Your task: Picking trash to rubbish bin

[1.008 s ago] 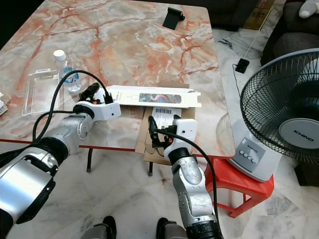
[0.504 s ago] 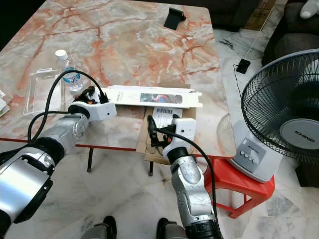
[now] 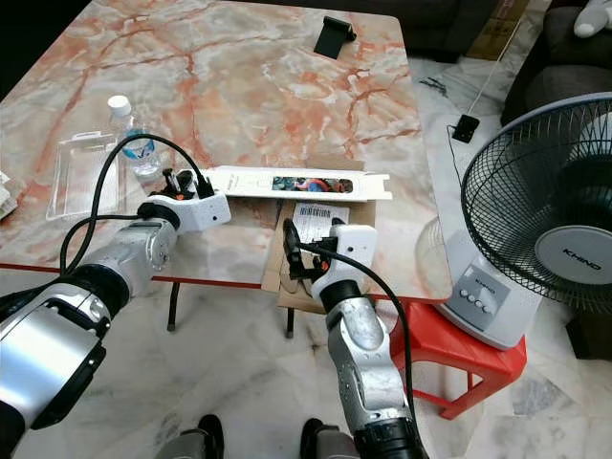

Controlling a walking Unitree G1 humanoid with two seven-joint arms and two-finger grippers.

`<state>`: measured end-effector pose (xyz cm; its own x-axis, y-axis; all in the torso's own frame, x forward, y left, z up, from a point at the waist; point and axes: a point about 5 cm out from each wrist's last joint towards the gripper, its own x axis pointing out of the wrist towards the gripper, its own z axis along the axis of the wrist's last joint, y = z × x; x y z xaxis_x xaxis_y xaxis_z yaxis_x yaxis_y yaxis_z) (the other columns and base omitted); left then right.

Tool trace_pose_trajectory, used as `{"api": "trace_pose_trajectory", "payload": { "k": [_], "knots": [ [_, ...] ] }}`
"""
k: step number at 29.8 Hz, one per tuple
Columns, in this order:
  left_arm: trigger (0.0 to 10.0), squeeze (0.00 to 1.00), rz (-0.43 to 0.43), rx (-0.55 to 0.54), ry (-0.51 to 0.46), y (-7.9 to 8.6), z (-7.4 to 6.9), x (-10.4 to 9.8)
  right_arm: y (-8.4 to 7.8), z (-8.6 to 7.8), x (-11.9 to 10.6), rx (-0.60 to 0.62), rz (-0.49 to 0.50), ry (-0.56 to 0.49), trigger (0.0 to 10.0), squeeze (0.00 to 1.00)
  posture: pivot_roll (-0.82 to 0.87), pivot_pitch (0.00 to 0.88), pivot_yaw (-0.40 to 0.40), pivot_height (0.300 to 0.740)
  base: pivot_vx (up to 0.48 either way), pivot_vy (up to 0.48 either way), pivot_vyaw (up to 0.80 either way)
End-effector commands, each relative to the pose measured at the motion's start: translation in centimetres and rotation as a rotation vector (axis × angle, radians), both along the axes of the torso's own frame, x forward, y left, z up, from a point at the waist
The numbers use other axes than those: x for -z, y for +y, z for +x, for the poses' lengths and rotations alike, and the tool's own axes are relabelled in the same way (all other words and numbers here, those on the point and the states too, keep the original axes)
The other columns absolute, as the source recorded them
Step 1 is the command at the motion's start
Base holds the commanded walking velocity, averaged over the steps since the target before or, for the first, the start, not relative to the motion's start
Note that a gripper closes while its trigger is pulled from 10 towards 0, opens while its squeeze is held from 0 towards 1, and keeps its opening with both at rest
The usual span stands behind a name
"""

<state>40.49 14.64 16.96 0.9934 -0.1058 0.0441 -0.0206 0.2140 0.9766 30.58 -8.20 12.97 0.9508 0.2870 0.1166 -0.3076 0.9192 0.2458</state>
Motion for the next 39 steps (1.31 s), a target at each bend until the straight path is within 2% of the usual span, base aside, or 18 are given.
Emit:
{"api": "trace_pose_trajectory", "payload": {
  "k": [1, 5, 6, 7, 8, 9, 10, 11, 12, 13, 17, 22, 24, 28, 39],
  "knots": [
    [0.0, 0.0, -0.102, -0.042, -0.008, 0.5, -0.3, 0.5, 0.7, 0.0, 0.1, 0.008, 0.051, 0.007, 10.0, 0.0, -0.13, 0.157, -0.039, 0.74, 0.0, 0.0, 0.0],
    [0.0, 0.0, -0.282, -0.05, -0.127, 0.2, -0.3, -0.5, 0.5, 0.5, -0.5, 0.025, 0.062, -0.021, 10.0, 0.0, -0.12, 0.13, -0.028, 0.74, 0.0, 0.0, 0.0],
    [0.0, 0.0, -0.282, -0.05, -0.127, 0.2, -0.3, -0.5, 0.5, 0.5, -0.5, 0.025, 0.062, -0.021, 10.0, 0.0, -0.12, 0.13, -0.028, 0.74, 0.0, 0.0, 0.0],
    [0.0, 0.0, -0.347, -0.051, -0.138, 0.0, -0.4, -0.6, 0.5, 0.7, -0.6, 0.03, 0.064, -0.03, 10.0, 0.0, -0.12, 0.126, -0.026, 0.74, 0.0, 0.0, 0.0],
    [9.0, 0.0, -0.497, -0.039, -0.155, -0.4, -0.5, -0.8, 0.4, 1.0, -1.1, 0.047, 0.061, -0.055, 10.0, 0.0, -0.11, 0.111, -0.017, 0.74, 0.0, 0.0, 0.0],
    [9.0, 0.0, -0.497, -0.039, -0.155, -0.4, -0.5, -0.8, 0.4, 1.0, -1.1, 0.047, 0.061, -0.055, 10.0, 0.0, -0.11, 0.111, -0.017, 0.74, 0.0, 0.0, 0.0],
    [10.0, 0.0, -0.599, -0.018, -0.164, -0.8, -0.7, -0.7, 0.2, 1.3, -1.6, 0.06, 0.069, -0.081, 10.0, 0.0, -0.11, 0.1, -0.009, 0.74, 0.0, 0.0, 0.0],
    [10.0, 0.0, -0.678, 0.006, -0.175, -1.1, -1.0, -0.7, 0.1, 1.5, -1.9, 0.071, 0.072, -0.095, 10.0, 0.0, -0.11, 0.095, -0.007, 0.74, 0.0, 0.0, 0.0],
    [10.0, 0.0, -0.71, 0.016, -0.179, -1.3, -1.1, -0.6, 0.0, 1.5, -2.0, 0.08, 0.07, -0.104, 10.0, 0.0, -0.11, 0.093, -0.005, 0.74, 0.0, 0.0, 0.0],
    [10.0, 0.0, -0.825, 0.047, -0.17, -1.8, -1.4, -0.5, -0.3, 1.6, -2.4, 0.1, 0.067, -0.125, 10.0, 0.0, -0.1, 0.087, -0.003, 0.74, 0.0, 0.0, 0.0],
    [10.0, 0.0, -0.957, 0.083, -0.173, -2.4, -2.1, -0.3, -0.8, 2.0, -3.0, 0.133, 0.043, -0.165, 10.0, 0.0, -0.1, 0.069, 0.008, 0.74, 0.0, 0.0, 0.0],
    [10.0, 0.0, -1.038, 0.148, -0.203, -3.5, -3.2, -0.2, -1.6, 2.5, -3.6, 0.171, 0.037, -0.205, 10.0, 0.0, -0.08, 0.043, 0.022, 0.74, 0.0, 0.0, 0.0],
    [10.0, 0.0, -1.065, 0.196, -0.211, -4.4, -4.0, 0.0, -2.0, 2.7, -3.8, 0.194, 0.038, -0.223, 10.0, 0.0, -0.08, 0.036, 0.028, 0.74, 0.0, 0.0, 0.0],
    [10.0, 0.0, -1.109, 0.224, -0.182, -4.9, -4.5, 0.5, -1.9, 3.1, -4.0, 0.198, 0.026, -0.236, 10.0, 0.0, -0.08, 0.028, 0.033, 0.74, 0.0, 0.0, 0.0],
    [10.0, 0.0, -1.158, 0.232, -0.223, -4.4, -4.8, -0.1, -1.9, 3.2, -3.4, 0.198, 0.013, -0.235, 10.0, 0.0, -0.07, 0.021, 0.03, 0.74, 0.0, 0.0, 0.0]
  ]
}}
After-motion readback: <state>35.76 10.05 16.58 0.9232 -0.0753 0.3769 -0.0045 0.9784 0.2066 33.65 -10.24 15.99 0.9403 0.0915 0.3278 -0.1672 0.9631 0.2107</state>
